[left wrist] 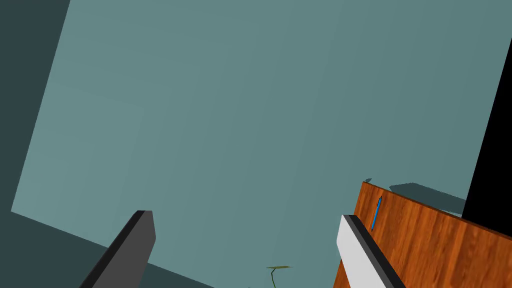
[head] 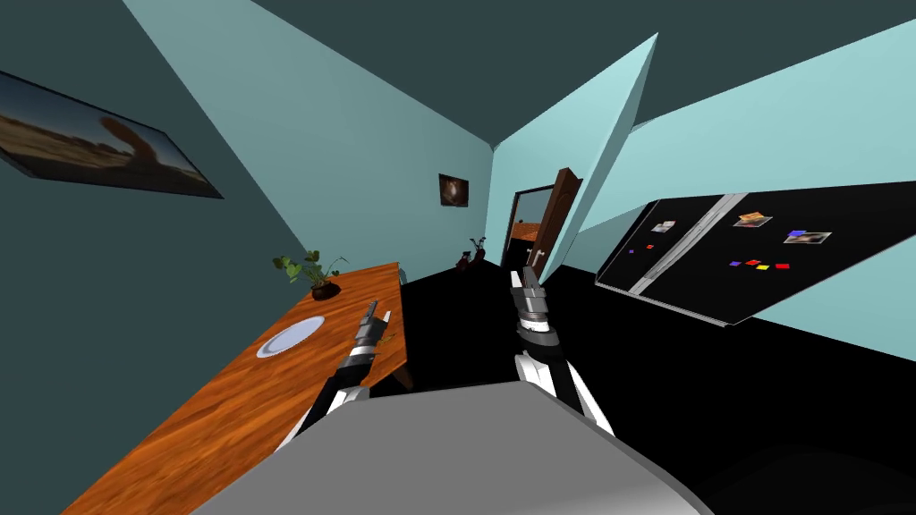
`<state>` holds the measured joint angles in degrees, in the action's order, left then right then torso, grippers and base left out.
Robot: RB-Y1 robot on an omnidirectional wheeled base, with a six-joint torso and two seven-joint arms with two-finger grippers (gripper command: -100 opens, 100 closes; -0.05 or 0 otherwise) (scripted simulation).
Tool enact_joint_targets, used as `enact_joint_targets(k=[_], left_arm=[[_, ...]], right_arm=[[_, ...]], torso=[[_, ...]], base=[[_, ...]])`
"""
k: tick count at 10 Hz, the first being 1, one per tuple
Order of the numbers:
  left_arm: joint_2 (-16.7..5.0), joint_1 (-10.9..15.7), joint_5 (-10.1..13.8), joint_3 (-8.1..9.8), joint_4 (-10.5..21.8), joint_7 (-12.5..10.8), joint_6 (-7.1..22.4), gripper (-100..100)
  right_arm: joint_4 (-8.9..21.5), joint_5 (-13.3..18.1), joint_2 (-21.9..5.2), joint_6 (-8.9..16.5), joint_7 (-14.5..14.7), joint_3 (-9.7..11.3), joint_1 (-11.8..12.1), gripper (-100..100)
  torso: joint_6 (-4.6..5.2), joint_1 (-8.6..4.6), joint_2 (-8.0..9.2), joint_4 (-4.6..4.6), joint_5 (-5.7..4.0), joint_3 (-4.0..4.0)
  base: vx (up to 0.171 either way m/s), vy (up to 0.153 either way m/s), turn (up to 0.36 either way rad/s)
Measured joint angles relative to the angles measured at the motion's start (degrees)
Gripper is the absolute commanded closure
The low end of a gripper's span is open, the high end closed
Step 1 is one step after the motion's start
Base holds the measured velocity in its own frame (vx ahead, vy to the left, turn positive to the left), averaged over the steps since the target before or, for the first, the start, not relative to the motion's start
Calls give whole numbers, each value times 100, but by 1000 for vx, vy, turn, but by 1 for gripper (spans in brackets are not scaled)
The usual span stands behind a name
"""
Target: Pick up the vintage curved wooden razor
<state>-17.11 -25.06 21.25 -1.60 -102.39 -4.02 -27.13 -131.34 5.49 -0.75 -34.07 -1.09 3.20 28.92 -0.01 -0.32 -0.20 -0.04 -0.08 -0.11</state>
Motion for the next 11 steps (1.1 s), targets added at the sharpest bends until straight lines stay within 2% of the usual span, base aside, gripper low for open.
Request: enact_joint_targets(k=[1, 2, 5, 6, 8, 11], left_arm=[[-142, -10, 155, -60, 185, -165, 73, -100], [-177, 31, 284, -149, 329, -267, 243, -100], [-327, -18, 485, -296, 694, -475, 405, -100], [-444, -12, 595, -326, 804, -570, 502, -100], [-471, -21, 639, -404, 1003, -643, 514, -100], [-680, -56, 869, -615, 1456, -874, 665, -100]], right_arm=[[0, 0, 0, 0, 0, 0, 0, 0], [0, 0, 0, 0, 0, 0, 0, 0], [0, 0, -1, 0, 0, -1, 0, 0], [0, 0, 0, 0, 0, 0, 0, 0], [0, 0, -1, 0, 0, -1, 0, 0], [0, 0, -1, 0, 0, -1, 1, 0]], torso=[[1, -7, -7, -1, -2, -4], [2, -18, -13, -2, -4, -7], [0, 20, -2, -1, 3, -2], [0, 16, -1, 0, 2, 0], [0, 27, 7, 2, 5, 4], [0, 20, -16, -4, 3, -10]], base=[[88, -139, -37], [75, -88, -6], [62, -46, -21], [56, -38, -8], [37, -24, -14], [99, -43, -24]])
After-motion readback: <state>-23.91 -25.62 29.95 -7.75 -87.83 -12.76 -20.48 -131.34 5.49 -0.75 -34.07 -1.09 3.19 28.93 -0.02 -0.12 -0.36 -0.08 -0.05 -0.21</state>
